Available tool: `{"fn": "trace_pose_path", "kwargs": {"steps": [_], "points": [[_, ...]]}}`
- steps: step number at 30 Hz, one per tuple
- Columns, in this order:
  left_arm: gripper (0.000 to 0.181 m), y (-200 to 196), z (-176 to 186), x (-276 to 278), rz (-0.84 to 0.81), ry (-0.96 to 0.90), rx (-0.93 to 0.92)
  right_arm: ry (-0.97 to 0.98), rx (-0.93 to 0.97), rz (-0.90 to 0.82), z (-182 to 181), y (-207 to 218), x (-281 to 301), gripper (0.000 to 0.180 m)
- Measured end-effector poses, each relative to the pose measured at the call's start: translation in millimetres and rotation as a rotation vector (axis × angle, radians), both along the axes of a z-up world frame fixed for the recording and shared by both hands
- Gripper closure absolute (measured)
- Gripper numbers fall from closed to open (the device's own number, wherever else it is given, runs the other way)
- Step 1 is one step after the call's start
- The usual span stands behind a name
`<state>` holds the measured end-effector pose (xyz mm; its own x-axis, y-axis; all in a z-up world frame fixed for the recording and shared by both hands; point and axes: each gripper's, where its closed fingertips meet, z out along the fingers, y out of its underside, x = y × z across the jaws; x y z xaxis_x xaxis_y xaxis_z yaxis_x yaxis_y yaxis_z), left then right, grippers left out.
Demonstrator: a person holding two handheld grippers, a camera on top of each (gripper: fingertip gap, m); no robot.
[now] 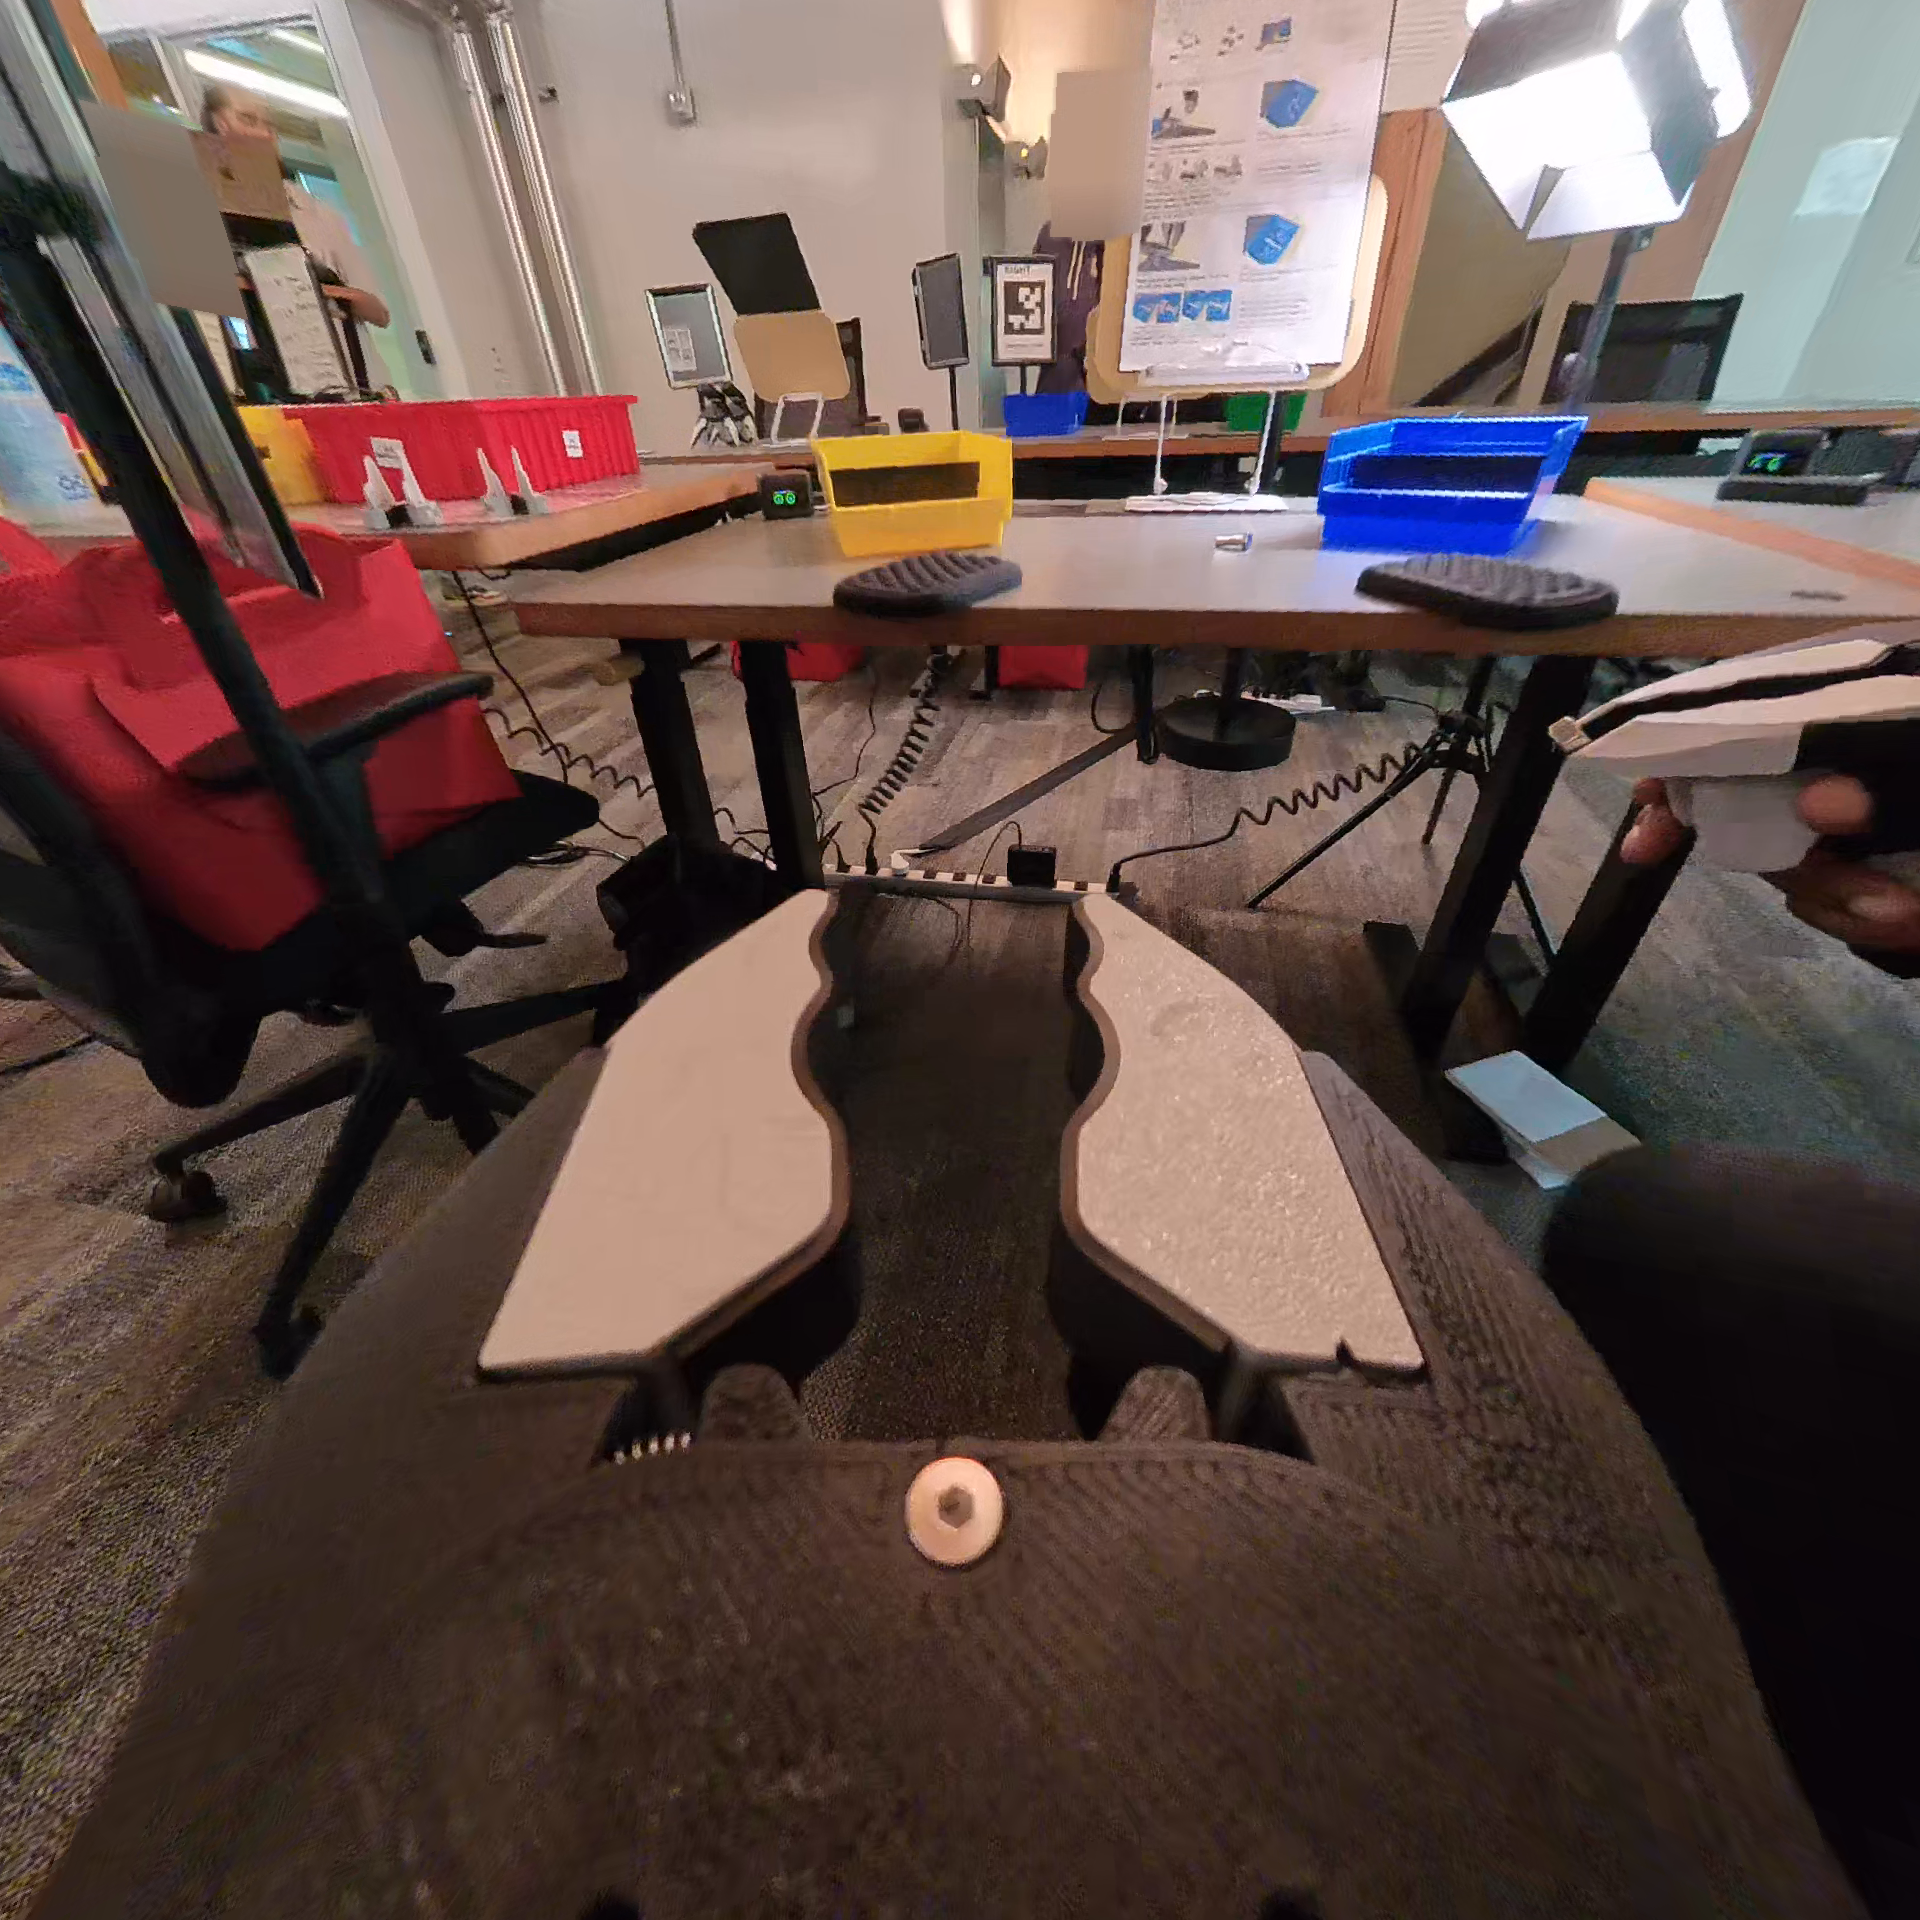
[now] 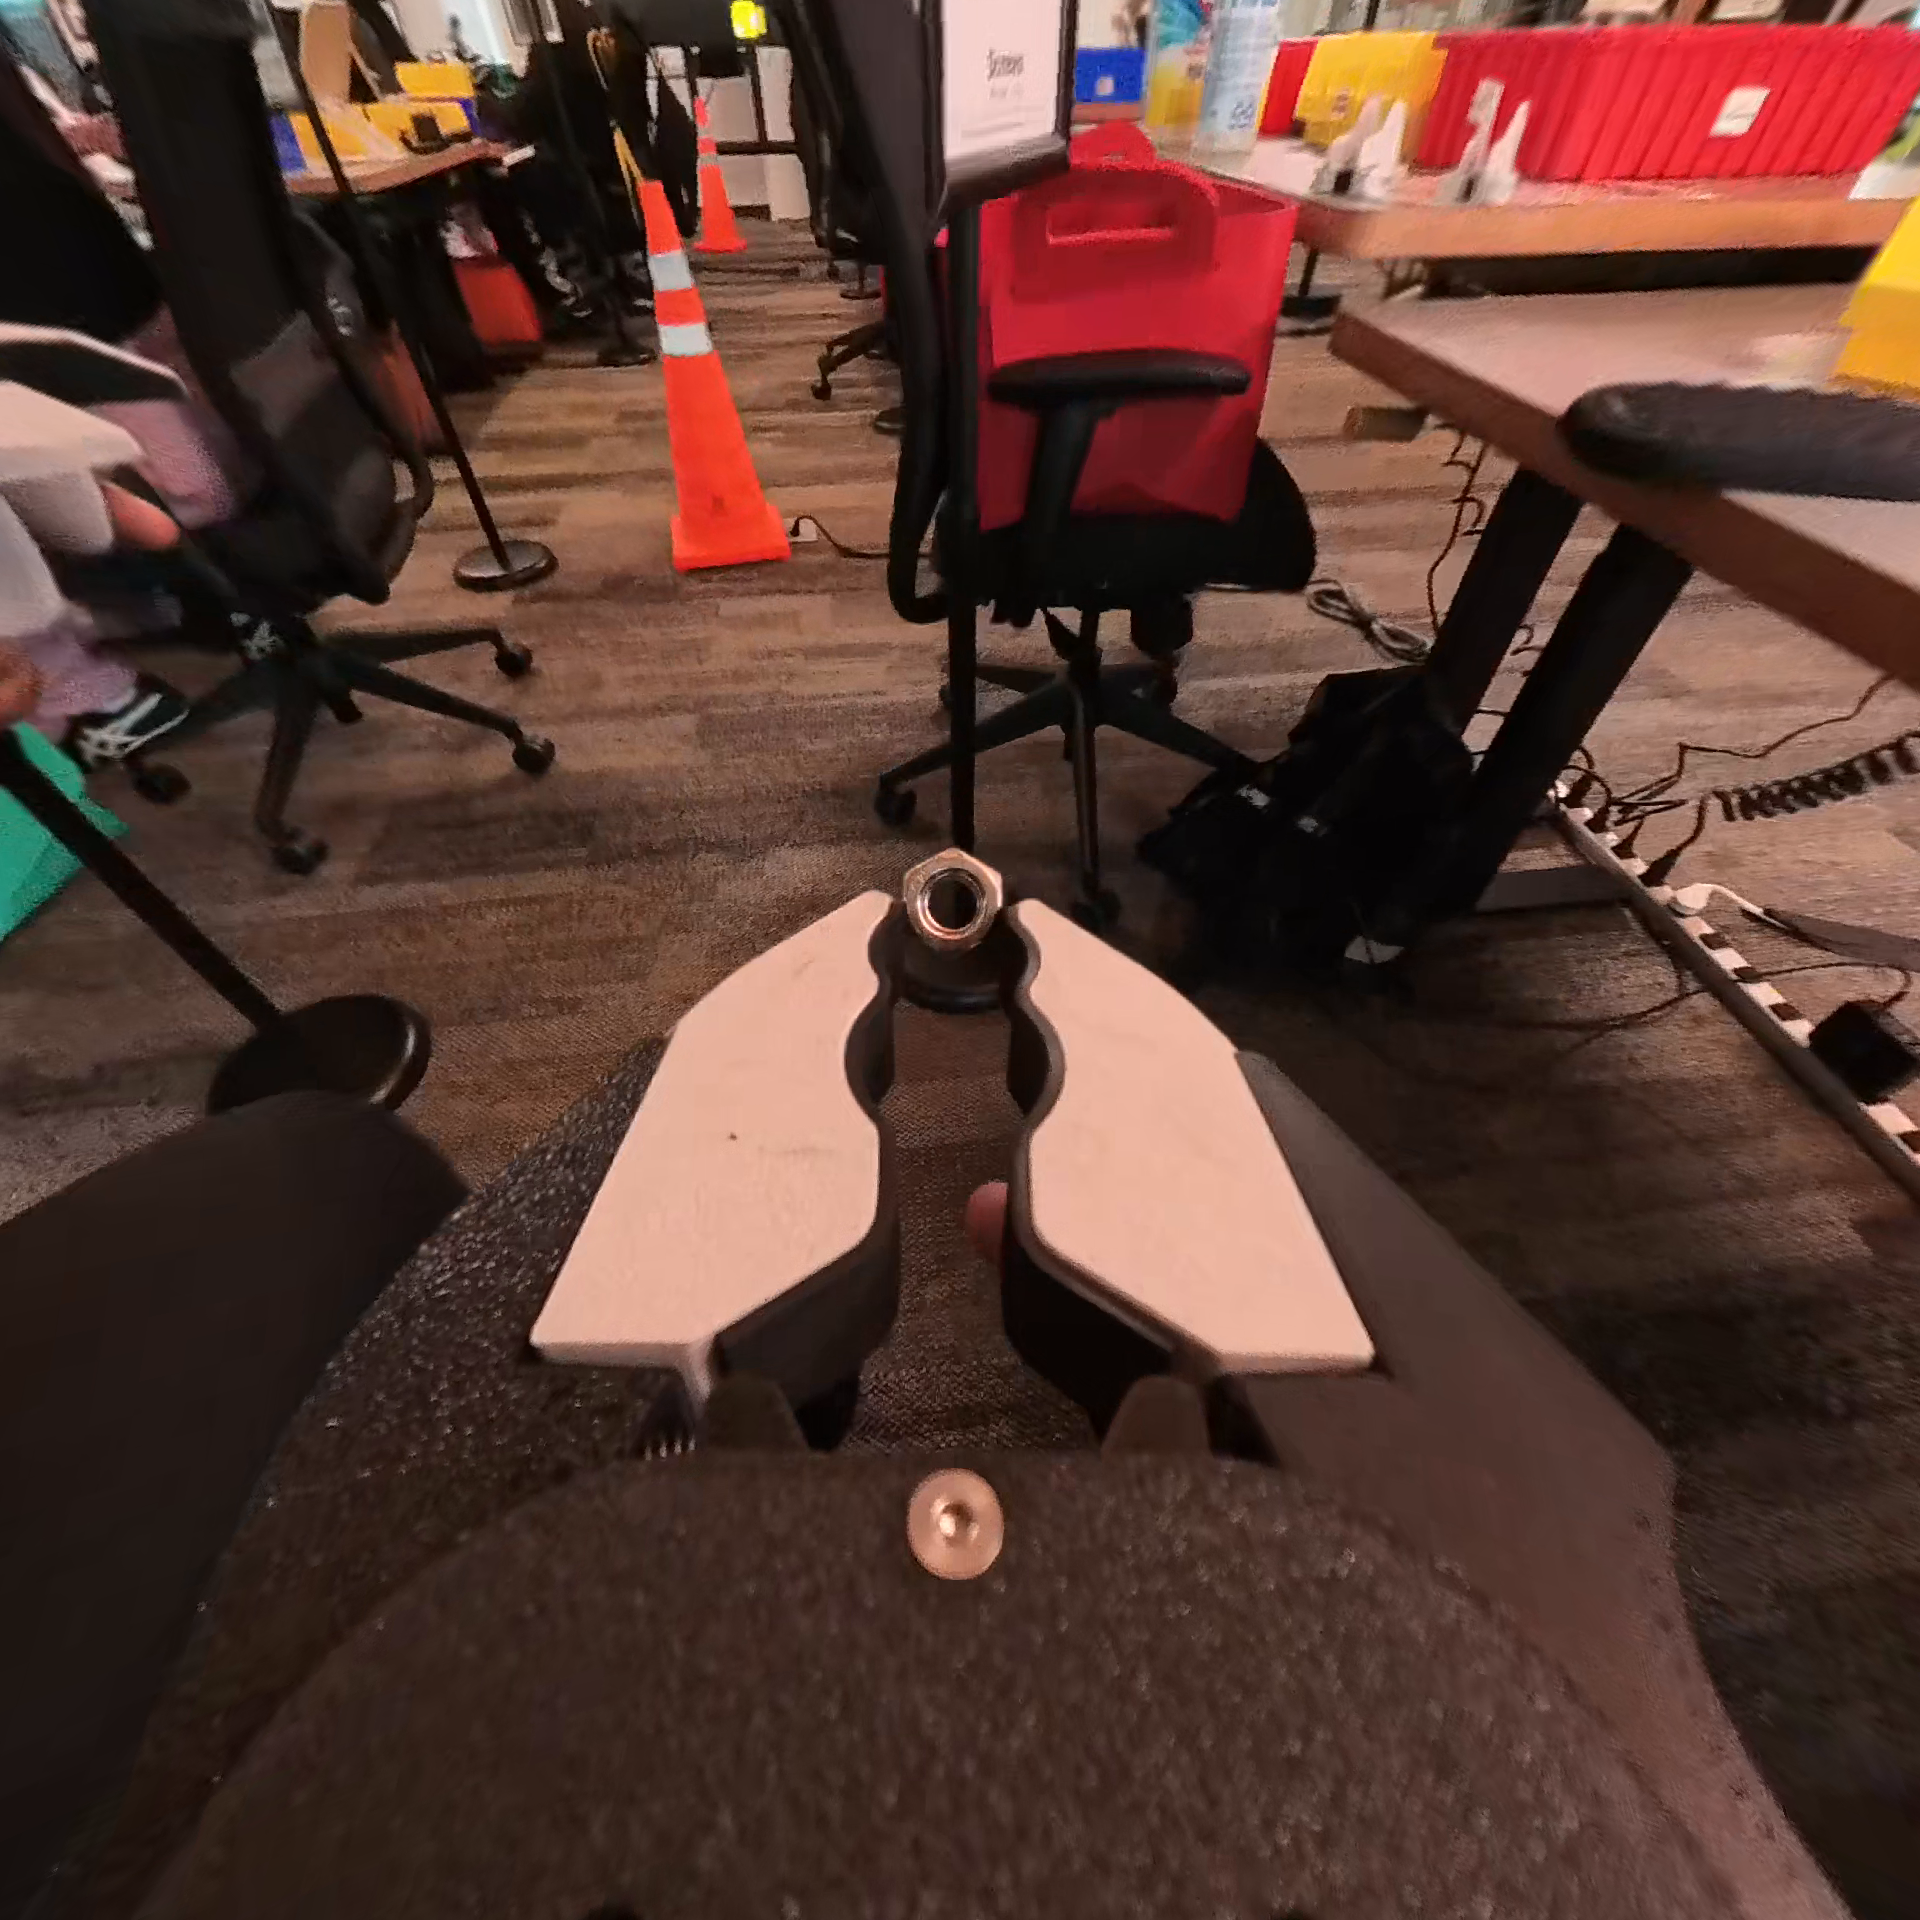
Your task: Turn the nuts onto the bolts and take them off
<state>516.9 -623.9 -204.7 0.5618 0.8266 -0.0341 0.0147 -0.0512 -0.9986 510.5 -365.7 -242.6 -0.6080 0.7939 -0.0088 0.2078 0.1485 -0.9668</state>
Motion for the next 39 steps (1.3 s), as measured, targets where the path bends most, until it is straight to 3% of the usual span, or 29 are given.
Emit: {"fn": "trace_pose_path", "kwargs": {"steps": [6, 11, 18, 23, 27, 32, 39], "points": [[0.139, 42.7, 74.1, 1.3, -0.064, -0.025, 0.075, -0.033, -0.046, -0.091, 32.5, 54.4, 31.2, 0.163], [0.139, 108.8, 76.3, -20.3, -0.169, 0.007, 0.071, -0.044, -0.026, -0.238, 12.2, 110.8, 53.2, 0.162], [0.137, 193.5, 14.8, -105.5, -0.351, -0.032, 0.053, -0.119, -0.011, -0.45, -29.5, 176.2, 33.2, 0.162], [0.139, 234.7, -64.2, -181.6, -0.467, -0.034, 0.022, -0.122, 0.035, -0.602, -52.3, 214.9, -13.5, 0.163], [0.142, 261.3, -97.5, -259.6, -0.513, 0.01, 0.064, -0.074, 0.023, -0.723, -56.0, 236.1, -63.8, 0.162], [0.143, 275.0, -50.9, -328.9, -0.508, 0.067, 0.161, -0.002, 0.014, -0.759, -24.5, 239.2, -118.1, 0.162], [0.145, 258.9, 35.9, -345.8, -0.581, -0.003, 0.07, 0.083, -0.042, -0.783, 50.1, 243.3, -120.3, 0.162]]}}
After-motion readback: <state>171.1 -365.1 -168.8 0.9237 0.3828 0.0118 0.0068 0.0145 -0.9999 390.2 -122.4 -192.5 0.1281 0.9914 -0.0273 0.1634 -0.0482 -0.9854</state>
